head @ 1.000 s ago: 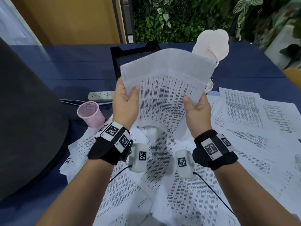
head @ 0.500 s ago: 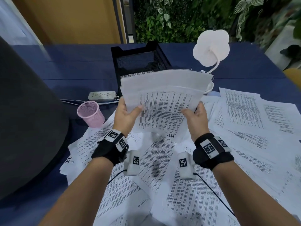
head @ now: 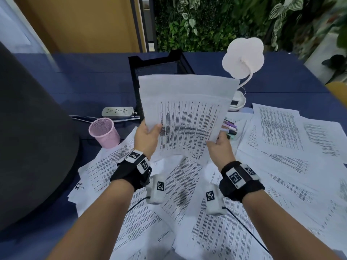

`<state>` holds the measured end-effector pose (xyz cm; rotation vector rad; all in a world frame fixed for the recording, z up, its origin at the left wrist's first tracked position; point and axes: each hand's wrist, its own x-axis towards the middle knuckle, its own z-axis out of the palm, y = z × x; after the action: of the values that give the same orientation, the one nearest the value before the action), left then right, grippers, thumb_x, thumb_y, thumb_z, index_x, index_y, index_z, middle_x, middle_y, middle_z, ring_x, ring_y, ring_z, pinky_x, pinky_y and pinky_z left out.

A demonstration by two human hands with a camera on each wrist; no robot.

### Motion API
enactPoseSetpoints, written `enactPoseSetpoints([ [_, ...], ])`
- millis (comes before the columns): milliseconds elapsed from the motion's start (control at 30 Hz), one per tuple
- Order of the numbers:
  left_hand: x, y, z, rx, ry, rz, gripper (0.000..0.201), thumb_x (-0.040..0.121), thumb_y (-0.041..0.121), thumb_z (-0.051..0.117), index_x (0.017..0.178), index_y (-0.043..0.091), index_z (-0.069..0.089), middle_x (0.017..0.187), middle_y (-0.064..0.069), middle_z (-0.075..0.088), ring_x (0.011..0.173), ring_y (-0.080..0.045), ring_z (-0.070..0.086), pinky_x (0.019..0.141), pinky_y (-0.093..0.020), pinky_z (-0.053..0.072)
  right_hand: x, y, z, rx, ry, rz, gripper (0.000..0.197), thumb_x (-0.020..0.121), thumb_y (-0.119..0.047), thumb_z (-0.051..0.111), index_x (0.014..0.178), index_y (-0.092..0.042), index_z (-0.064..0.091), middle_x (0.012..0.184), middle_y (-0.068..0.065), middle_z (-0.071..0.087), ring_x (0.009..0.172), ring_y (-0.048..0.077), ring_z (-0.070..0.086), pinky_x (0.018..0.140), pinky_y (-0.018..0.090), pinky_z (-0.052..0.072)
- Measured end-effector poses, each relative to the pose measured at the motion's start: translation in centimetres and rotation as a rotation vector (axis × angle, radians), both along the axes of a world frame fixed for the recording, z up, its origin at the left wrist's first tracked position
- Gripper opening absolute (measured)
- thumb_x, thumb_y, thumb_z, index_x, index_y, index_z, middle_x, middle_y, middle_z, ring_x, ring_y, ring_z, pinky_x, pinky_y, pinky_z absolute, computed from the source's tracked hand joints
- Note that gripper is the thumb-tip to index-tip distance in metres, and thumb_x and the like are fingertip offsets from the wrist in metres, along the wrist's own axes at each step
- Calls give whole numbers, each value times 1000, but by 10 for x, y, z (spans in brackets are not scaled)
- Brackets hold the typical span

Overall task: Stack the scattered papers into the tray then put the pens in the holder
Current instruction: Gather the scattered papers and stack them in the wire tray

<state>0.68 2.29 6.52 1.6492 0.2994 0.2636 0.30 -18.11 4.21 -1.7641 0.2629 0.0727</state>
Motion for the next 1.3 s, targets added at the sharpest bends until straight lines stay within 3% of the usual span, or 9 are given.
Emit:
enactPoseSetpoints([
  [167, 13, 12, 20, -84, -39, 48, 28, 94, 13, 56, 120, 6, 53, 106, 6, 62, 92, 0, 57, 79, -5, 44, 1, -13, -10, -17, 106, 39, 16, 90, -18, 60, 106, -16, 63, 103, -2, 68, 96, 17, 63, 93, 40, 50],
  [400, 39, 27, 30, -39, 48, 31, 28, 92, 22, 59, 116, 17, 46, 106, 3, 61, 92, -10, 59, 71, -21, 47, 17, -10, 5, 122, 145, 83, 20, 99, -9, 39, 119, -11, 46, 111, 11, 60, 53, 21, 64, 46, 27, 49],
  [633, 33, 31, 10, 166, 233, -69, 86, 83, -1, 62, 146, 25, 11, 108, 6, 55, 101, -18, 60, 93, -39, 49, 63, 7, 22, 127, 75, 63, 19, 99, -9, 38, 116, -6, 44, 111, 16, 59, 45, 13, 61, 42, 24, 43],
  [700, 34, 33, 12, 311, 202, -93, 76, 82, -3, 61, 143, 24, 24, 107, 5, 54, 93, -16, 59, 86, -34, 51, 78, 13, 29, 109, 67, 57, 10, 98, -9, 37, 104, -7, 44, 105, 16, 58, 43, 12, 59, 41, 24, 41],
  [800, 47, 37, 18, 572, 171, -70, 47, 87, 8, 61, 132, 16, 48, 128, -2, 54, 111, -19, 54, 89, -23, 39, 102, 22, 36, 74, 60, 31, 10, 96, -7, 36, 94, -11, 45, 92, 15, 60, 41, 12, 55, 38, 21, 36],
  [933, 69, 42, 19, 763, 124, -35, 38, 89, 13, 60, 127, 16, 56, 131, -4, 56, 119, -23, 51, 104, -33, 36, 128, 31, 39, 7, 56, 17, 19, 96, -2, 33, 99, -11, 49, 91, 16, 62, 52, 16, 58, 40, 23, 42],
  [1067, 76, 38, 19, 1279, 139, -56, 36, 87, 23, 57, 122, 27, 61, 122, 1, 61, 119, -27, 41, 100, -45, 29, 144, 33, 34, -234, 42, 72, 19, 90, -3, 44, 98, -15, 55, 99, 11, 66, 61, 22, 65, 41, 23, 48],
  [1167, 74, 36, 15, 1490, 172, -103, 31, 86, 34, 54, 114, 26, 67, 122, 1, 57, 120, -27, 36, 101, -49, 23, 149, 29, 26, -519, -18, 58, 23, 83, -7, 54, 102, -17, 61, 102, 9, 68, 87, 30, 67, 71, 34, 56],
  [1300, 76, 41, 3, 1546, 260, -146, 32, 90, 39, 46, 107, 26, 70, 145, 2, 37, 143, -28, 10, 110, -61, -8, 147, 25, 20, -759, -82, 69, 33, 84, -12, 55, 117, -16, 57, 108, 11, 65, 99, 30, 60, 75, 28, 45],
])
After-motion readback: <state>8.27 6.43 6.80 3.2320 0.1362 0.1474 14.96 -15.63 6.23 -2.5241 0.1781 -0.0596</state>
